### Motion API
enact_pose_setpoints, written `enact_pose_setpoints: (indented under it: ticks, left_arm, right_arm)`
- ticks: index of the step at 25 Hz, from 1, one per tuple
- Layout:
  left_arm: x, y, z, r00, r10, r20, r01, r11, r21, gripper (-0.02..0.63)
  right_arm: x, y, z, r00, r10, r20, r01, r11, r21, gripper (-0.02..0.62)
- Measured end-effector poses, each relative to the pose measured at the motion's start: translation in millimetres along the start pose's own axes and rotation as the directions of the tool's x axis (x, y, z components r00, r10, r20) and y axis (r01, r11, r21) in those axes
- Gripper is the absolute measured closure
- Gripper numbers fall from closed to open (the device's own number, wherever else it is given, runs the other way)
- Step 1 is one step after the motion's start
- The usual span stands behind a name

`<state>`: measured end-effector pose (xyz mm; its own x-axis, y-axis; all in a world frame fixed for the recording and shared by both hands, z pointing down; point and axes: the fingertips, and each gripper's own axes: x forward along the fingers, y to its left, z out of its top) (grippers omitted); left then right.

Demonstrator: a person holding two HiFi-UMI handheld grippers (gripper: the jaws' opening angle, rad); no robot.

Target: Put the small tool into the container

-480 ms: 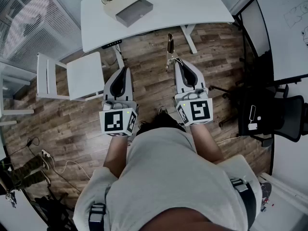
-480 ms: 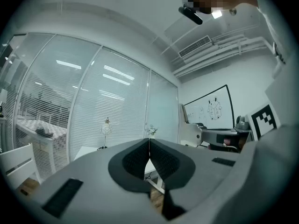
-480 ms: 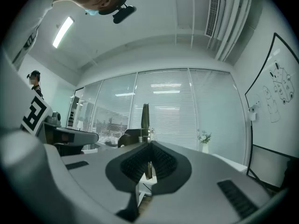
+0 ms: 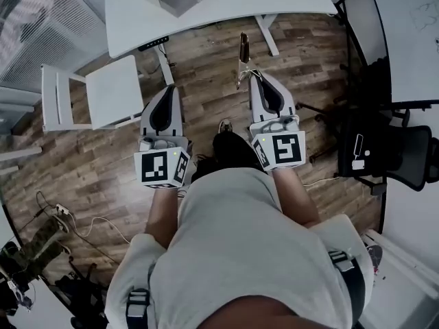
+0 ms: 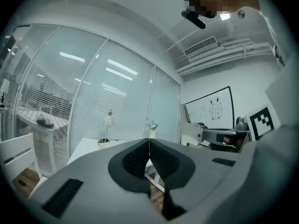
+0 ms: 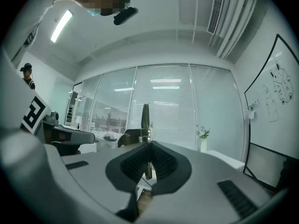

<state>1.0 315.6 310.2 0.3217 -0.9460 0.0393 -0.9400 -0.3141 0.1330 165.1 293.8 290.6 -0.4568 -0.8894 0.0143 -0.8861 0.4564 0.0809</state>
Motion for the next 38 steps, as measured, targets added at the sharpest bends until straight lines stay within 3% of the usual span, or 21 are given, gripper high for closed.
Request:
enact_pose_setpoints:
  ticks: [11,19,28,38]
  left_arm:
    - [106,24,-6,0.998,0.040,-0.043,-0.038,0.998,0.054,0.581]
    - [190,30,-16,0.991,0.079,-0.104,-0.072,0.995,0.074,0.581]
    - [235,32,-37,0.982,0.086,-0.170,-0.073,0.994,0.079,0.581]
    - [270,51,-46,0.980,0.065,-0.189,-0.053,0.996,0.071,0.581]
  right_arm:
    - [101,-58,-19,0.998,0.066,-0.001,-0.066,0.997,0.031,0.568]
    - [163,-102,-41,0.990,0.134,-0.045,-0.129,0.986,0.107,0.568]
    - [195,-127,-70,0.980,0.179,-0.092,-0.162,0.973,0.165,0.568]
    - [226,-135,-83,0.977,0.167,-0.131,-0.146,0.976,0.161,0.568]
